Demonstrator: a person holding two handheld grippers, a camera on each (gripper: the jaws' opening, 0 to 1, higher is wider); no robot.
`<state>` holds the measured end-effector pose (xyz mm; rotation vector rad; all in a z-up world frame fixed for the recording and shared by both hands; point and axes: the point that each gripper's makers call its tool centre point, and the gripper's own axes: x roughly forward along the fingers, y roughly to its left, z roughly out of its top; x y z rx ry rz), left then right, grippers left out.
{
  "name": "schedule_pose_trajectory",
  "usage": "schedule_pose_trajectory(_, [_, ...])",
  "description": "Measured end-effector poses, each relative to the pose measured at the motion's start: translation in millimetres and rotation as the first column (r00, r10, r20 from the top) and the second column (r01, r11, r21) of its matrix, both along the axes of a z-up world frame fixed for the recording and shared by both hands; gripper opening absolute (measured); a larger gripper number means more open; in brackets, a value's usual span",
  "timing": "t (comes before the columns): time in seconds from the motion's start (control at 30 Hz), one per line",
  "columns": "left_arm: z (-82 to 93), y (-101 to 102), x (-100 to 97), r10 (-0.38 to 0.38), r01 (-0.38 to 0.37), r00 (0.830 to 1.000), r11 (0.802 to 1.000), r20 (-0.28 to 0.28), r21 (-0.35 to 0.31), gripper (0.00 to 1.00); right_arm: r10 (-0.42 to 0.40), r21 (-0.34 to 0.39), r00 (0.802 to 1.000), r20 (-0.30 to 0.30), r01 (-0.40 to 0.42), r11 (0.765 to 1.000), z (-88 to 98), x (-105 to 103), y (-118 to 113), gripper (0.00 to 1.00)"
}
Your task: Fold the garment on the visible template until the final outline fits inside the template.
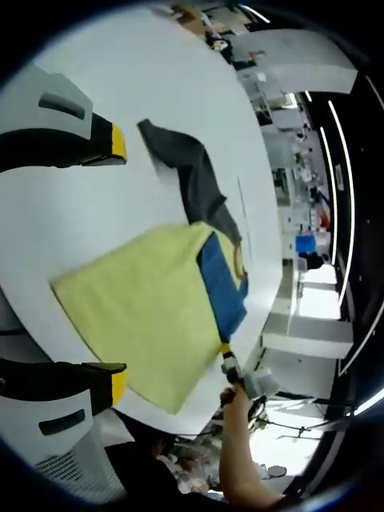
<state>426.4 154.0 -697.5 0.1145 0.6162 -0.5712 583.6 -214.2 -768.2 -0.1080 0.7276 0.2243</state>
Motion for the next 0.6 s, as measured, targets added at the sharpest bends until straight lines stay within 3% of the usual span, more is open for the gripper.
schedule_pose_trajectory(0.1, [-0.9, 0.9, -0.3, 0.0, 0.0, 1.0, 1.0, -0.003, 0.005, 0.99, 0.084, -0.115, 0.996, 0.035, -0.08, 0.99, 6.9, 4.1, 2.4, 0.0])
schedule_pose_trajectory(0.17, [-0.8, 1.5, -0.1, 0.004, -0.004, 1.0, 1.0, -0.004, 0.004, 0.99, 0.121, -0.13, 0.99, 0.07, -0.111, 0.985, 14.4, 5.9, 9.2, 0.01])
schedule_pose_trajectory(0.33, [-3.1, 1.7, -1.3, 0.005, -0.005, 1.0, 1.0, -0.012, 0.001, 0.98, 0.13, -0.206, 0.989, 0.069, -0.114, 0.972, 16.5, 6.6, 2.8, 0.0])
schedule_pose_trajectory(0.43, [-4.0, 2.1, -2.1, 0.004, -0.004, 1.0, 1.0, -0.017, 0.003, 0.98, 0.135, -0.202, 0.988, 0.075, -0.118, 0.972, 17.1, 4.7, 4.3, 0.0])
schedule_pose_trajectory(0.5, [-4.5, 3.2, -1.7, 0.009, -0.009, 1.0, 1.0, -0.017, 0.0, 0.98, 0.131, -0.21, 0.99, 0.054, -0.117, 0.971, 12.2, 2.4, 2.4, 0.0])
schedule_pose_trajectory(0.6, [-5.4, 4.2, -1.2, 0.013, -0.013, 1.0, 1.0, -0.02, 0.002, 0.98, 0.039, -0.165, 0.998, -0.053, -0.048, 0.985, -10.2, -10.3, -6.1, 0.0])
